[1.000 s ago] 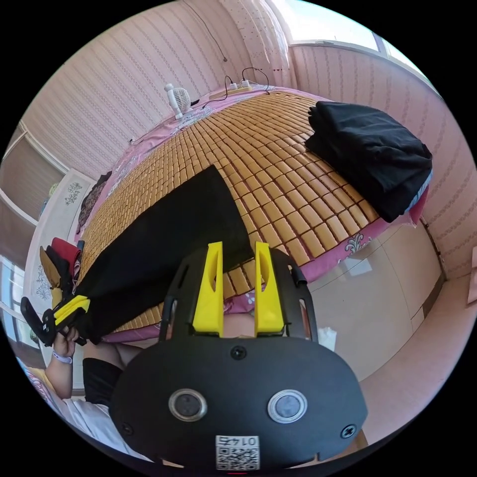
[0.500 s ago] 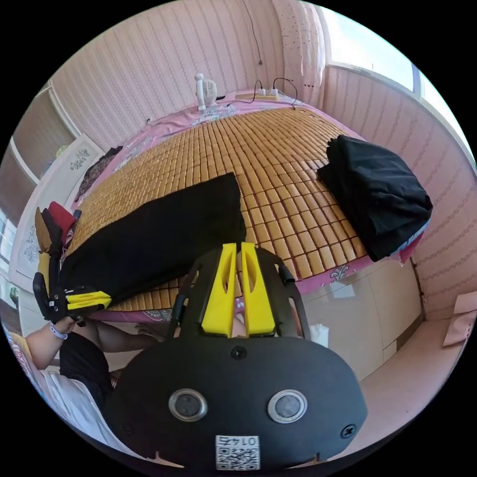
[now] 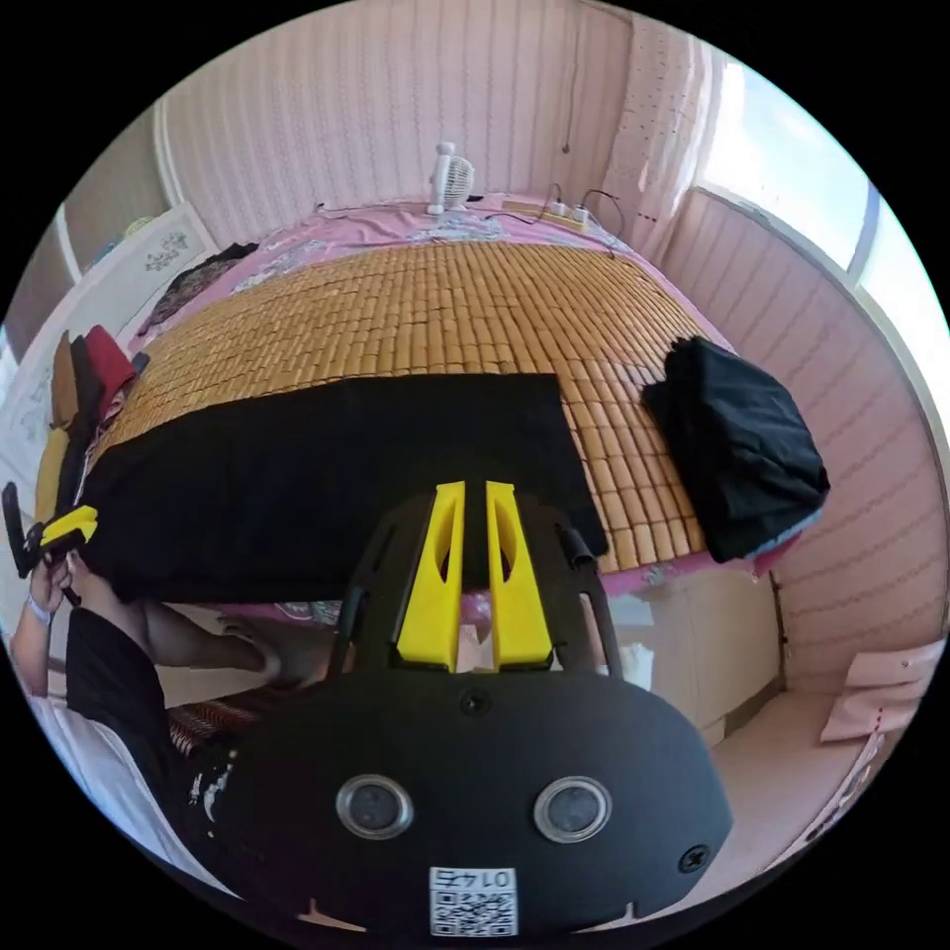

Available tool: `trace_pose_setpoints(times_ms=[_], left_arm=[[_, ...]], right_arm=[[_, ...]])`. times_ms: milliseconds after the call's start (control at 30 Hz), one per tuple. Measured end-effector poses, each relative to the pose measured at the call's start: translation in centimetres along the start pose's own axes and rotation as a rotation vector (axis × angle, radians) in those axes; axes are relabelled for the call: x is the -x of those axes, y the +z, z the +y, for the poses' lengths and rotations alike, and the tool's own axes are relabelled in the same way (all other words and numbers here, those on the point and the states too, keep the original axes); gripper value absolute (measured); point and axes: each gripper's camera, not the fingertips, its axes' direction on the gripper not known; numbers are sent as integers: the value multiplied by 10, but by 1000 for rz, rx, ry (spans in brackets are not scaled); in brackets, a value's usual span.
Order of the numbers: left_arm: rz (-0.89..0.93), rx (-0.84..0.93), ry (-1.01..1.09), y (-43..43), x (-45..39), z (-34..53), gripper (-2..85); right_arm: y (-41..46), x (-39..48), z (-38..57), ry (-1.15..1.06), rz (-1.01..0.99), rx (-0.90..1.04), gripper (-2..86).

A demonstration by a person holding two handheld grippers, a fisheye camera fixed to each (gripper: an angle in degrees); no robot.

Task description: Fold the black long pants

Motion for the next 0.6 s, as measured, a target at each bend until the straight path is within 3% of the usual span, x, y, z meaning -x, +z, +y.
trace_pose_setpoints(times_ms=[167, 333, 500, 600], left_arm=[[-232, -117, -252, -90, 89, 92, 104], [-378, -160, -317, -135, 135, 163, 153], [-356, -155, -327, -145, 187, 203, 179], [-320, -176, -309, -146, 221, 214, 183]], right_arm=[[51, 164, -52, -435, -418, -69, 70], [103, 391, -97, -883, -873, -20, 114], [172, 562, -118, -1054, -966, 156, 133], [225, 634, -116, -1102, -904, 255, 136]])
